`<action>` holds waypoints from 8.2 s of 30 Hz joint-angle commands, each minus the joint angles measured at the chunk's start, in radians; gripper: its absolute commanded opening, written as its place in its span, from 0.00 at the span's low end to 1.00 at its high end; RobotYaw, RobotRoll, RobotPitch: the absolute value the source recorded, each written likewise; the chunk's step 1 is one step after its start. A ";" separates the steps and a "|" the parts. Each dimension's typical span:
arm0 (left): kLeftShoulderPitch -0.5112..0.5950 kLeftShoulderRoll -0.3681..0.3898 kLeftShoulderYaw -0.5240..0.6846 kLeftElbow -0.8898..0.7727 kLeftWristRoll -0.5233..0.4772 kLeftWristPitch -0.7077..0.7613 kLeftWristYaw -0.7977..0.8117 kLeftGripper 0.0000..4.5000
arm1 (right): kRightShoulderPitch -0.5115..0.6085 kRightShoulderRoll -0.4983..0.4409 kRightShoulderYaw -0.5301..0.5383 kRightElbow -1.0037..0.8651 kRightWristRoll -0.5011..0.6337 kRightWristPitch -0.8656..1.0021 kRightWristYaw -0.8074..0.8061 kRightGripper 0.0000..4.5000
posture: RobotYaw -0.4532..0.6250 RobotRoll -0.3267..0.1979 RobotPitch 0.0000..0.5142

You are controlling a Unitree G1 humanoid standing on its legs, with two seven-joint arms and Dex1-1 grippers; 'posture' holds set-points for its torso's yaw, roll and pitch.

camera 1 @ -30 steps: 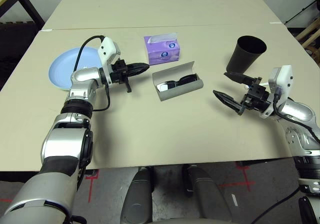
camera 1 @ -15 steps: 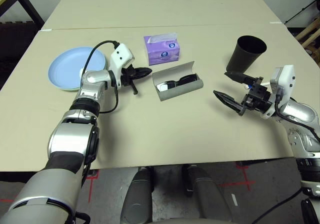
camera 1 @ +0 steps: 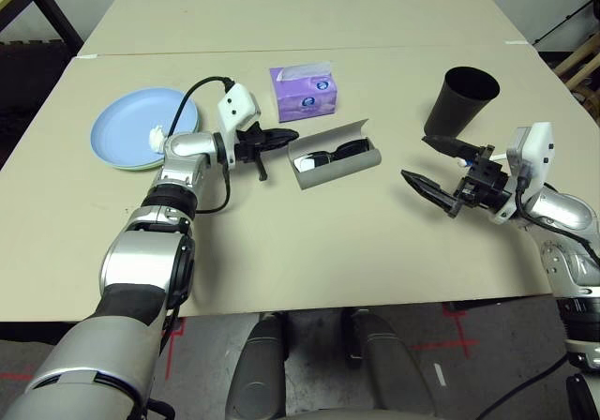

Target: Organize and tidy the items on the table.

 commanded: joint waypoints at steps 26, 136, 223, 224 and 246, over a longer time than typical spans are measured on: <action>0.071 -0.013 -0.021 -0.071 0.007 -0.039 -0.095 0.01 | -0.010 0.026 -0.038 0.104 0.013 -0.125 0.021 1.00 | 0.43 0.62 0.42; 0.276 0.008 -0.085 -0.591 -0.210 0.256 -0.266 0.98 | -0.793 -0.389 0.641 0.890 -0.904 -0.610 0.540 1.00 | 0.46 0.62 0.48; 0.274 0.008 -0.101 -0.551 -0.194 0.218 -0.258 1.00 | -0.230 0.119 0.028 -0.190 0.083 0.067 -0.181 0.09 | 0.43 0.62 0.40; 0.273 0.009 -0.103 -0.551 -0.194 0.218 -0.259 1.00 | -0.242 0.140 0.022 -0.187 0.072 0.060 -0.215 0.09 | 0.43 0.62 0.40; 0.275 0.014 -0.105 -0.559 -0.196 0.223 -0.259 1.00 | -0.350 0.200 -0.103 -0.015 -0.136 -0.025 -0.689 0.09 | 0.43 0.62 0.39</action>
